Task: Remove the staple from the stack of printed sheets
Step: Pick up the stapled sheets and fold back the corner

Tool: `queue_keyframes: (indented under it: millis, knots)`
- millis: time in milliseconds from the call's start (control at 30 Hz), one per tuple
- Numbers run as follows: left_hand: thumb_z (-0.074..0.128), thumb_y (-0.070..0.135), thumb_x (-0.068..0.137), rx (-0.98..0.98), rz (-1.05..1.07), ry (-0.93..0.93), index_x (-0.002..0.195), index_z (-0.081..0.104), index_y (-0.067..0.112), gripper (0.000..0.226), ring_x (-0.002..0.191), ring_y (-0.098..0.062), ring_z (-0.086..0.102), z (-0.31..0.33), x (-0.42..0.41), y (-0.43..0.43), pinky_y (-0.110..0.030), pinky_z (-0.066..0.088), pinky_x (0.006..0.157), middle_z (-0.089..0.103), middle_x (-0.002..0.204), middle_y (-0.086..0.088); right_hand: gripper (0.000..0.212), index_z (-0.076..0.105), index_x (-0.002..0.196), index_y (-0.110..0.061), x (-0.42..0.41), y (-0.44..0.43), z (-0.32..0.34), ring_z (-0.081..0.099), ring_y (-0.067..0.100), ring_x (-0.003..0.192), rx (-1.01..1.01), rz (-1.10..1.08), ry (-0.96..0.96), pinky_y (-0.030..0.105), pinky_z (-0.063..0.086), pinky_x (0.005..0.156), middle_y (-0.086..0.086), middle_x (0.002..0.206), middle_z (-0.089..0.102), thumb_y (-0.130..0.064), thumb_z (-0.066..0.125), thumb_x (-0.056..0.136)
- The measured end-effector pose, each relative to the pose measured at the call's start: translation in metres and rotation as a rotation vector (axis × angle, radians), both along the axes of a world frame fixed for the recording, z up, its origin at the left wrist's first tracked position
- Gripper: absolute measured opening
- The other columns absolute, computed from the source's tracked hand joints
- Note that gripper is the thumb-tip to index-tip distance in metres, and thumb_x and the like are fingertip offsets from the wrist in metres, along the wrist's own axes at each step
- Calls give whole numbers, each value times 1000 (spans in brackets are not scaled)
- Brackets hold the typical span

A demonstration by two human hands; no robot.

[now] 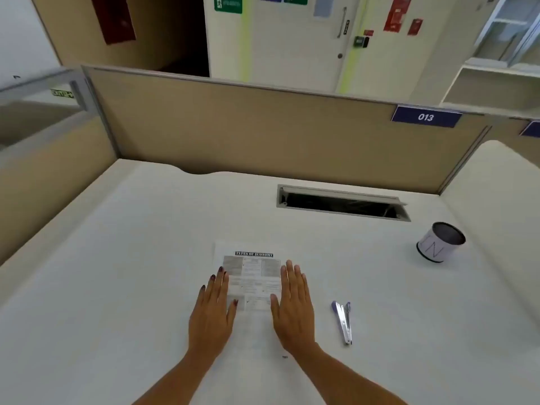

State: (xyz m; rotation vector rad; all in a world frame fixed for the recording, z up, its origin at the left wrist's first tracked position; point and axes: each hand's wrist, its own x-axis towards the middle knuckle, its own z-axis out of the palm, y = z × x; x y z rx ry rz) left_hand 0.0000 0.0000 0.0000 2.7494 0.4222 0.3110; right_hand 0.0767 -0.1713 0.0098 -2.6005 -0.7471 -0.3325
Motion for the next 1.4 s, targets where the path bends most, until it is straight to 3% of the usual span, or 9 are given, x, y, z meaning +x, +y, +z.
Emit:
queue_keyframes:
  millis: [67, 133, 233, 467, 700, 967, 1200, 1267, 1400]
  knots:
    - [13, 51, 96, -27, 33, 29, 147, 26, 5, 70, 138, -26, 36, -6, -10, -2, -28, 15, 115, 29, 154, -8, 59, 27, 150, -5, -13, -4, -10, 23, 27, 146, -27, -53, 77, 35, 11, 120, 11, 159, 22, -31, 34, 98]
    - [7, 57, 93, -33, 67, 96, 147, 24, 3, 79, 139, -26, 36, -16, -20, -7, -34, 23, 115, 29, 154, -11, 57, 42, 143, -6, -30, -9, -17, 46, 31, 134, -105, -124, 168, 40, 29, 116, 15, 150, 41, -35, 33, 95]
    - [2, 61, 89, -47, 99, 137, 146, 27, 0, 87, 137, -29, 38, -23, -25, -10, -40, 28, 112, 32, 152, -16, 55, 58, 129, -8, -43, -11, -17, 62, 32, 112, -141, -192, 261, 47, 51, 93, 15, 132, 58, -41, 30, 94]
    - [3, 60, 91, -24, 109, 161, 148, 20, 1, 83, 143, -28, 25, -35, -31, -12, -40, 18, 118, 23, 156, -15, 58, 43, 140, 1, -53, 0, -21, 51, 35, 123, -84, -369, 377, 46, 41, 103, 20, 136, 52, -27, 57, 92]
    - [11, 56, 93, -49, 106, 158, 147, 23, 1, 77, 143, -27, 24, -34, -33, -16, -41, 13, 118, 25, 155, -15, 79, 15, 151, -7, -44, 33, -9, 34, 25, 129, 0, -600, 599, 35, 30, 107, 11, 141, 37, -34, 56, 90]
    - [8, 56, 93, -43, 96, 144, 147, 25, 2, 78, 144, -27, 23, -33, -33, -15, -37, 8, 119, 25, 155, -14, 63, 38, 133, -9, -25, 42, 2, 38, 32, 126, 94, -751, 802, 41, 34, 101, 14, 134, 45, -37, 64, 84]
    - [10, 58, 92, -79, 103, 92, 146, 25, 2, 79, 144, -26, 22, -36, -31, -15, -38, 9, 119, 24, 155, -13, 48, 55, 125, -19, -19, 33, 4, 38, 27, 126, 276, -604, 880, 40, 31, 108, 6, 129, 48, -37, 68, 83]
    - [19, 56, 93, -104, 107, 70, 147, 25, 3, 76, 144, -26, 22, -37, -30, -14, -39, 11, 119, 24, 156, -12, 46, 56, 122, -19, -19, 29, 2, 46, 25, 121, 377, -530, 902, 41, 37, 107, 4, 124, 53, -34, 71, 81]
    - [49, 32, 94, -252, 192, -60, 144, 33, 6, 58, 140, -24, 32, -34, -26, -15, -38, 20, 117, 35, 151, -10, 43, 44, 115, -23, -18, 16, 4, 63, 21, 100, 709, -371, 999, 30, 54, 84, 7, 114, 64, -15, 73, 83]
